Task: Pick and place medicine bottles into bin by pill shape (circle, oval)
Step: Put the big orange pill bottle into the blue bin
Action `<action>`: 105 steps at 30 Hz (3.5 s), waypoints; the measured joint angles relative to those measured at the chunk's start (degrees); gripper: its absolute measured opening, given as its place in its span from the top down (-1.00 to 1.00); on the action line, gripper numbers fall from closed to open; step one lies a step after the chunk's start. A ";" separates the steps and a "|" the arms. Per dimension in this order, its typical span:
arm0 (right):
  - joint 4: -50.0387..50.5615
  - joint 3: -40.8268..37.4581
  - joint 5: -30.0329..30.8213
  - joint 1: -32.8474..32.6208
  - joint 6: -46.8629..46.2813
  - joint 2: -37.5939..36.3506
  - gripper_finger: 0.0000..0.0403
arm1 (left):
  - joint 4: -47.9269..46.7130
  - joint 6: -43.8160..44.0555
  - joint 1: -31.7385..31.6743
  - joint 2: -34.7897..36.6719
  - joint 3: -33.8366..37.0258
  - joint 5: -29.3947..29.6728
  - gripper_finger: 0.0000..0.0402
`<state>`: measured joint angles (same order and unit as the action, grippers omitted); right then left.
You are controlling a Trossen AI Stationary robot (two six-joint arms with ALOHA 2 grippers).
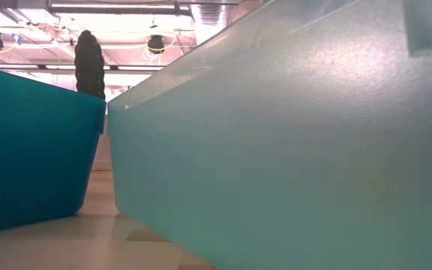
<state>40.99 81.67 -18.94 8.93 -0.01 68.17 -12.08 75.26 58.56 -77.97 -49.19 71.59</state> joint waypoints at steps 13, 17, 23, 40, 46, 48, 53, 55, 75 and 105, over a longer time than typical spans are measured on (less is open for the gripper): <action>0.43 -0.03 0.07 0.98 -0.13 1.80 -0.47 | 4.87 18.28 0.79 -22.27 1.74 -1.84 -0.07; 0.74 -0.04 0.09 1.00 -0.15 2.60 -0.47 | 6.84 13.23 0.23 -23.38 1.01 -2.55 -0.07; 0.11 -0.03 0.05 0.96 -0.13 2.47 -0.47 | 6.44 4.14 -1.36 -23.89 -1.02 -12.39 -0.07; 0.79 -0.03 -0.03 0.96 0.48 2.44 -0.47 | 6.19 -0.36 -2.94 -23.33 -4.92 -11.10 -0.07; 0.63 -0.04 -0.48 0.96 0.65 2.44 -0.47 | -0.11 -3.23 -4.34 -22.82 -10.07 -5.71 -0.07; 0.66 -0.03 -0.49 0.96 0.66 2.44 -0.47 | -2.84 -4.36 -5.15 -22.75 -12.82 -5.28 -0.07; -0.71 -0.02 -2.07 -1.39 0.61 2.86 -0.47 | -8.86 -11.66 -7.59 -22.20 -19.37 3.79 -0.07; -3.70 0.16 -2.33 -3.66 0.49 4.21 -0.47 | -11.33 -14.92 -9.08 -21.74 -22.15 8.66 -0.07; -26.76 -0.10 -5.60 -11.45 0.05 14.92 -0.47 | -1.14 -49.87 -18.29 -8.01 -30.88 5.93 -0.07; -38.77 0.00 -5.18 -11.39 -1.04 14.92 -0.43 | 27.82 -80.10 -33.84 -7.59 -30.84 -27.69 -0.07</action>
<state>2.23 81.67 -24.12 -2.46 -1.05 83.09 15.75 -4.84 24.73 -85.56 -80.03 43.90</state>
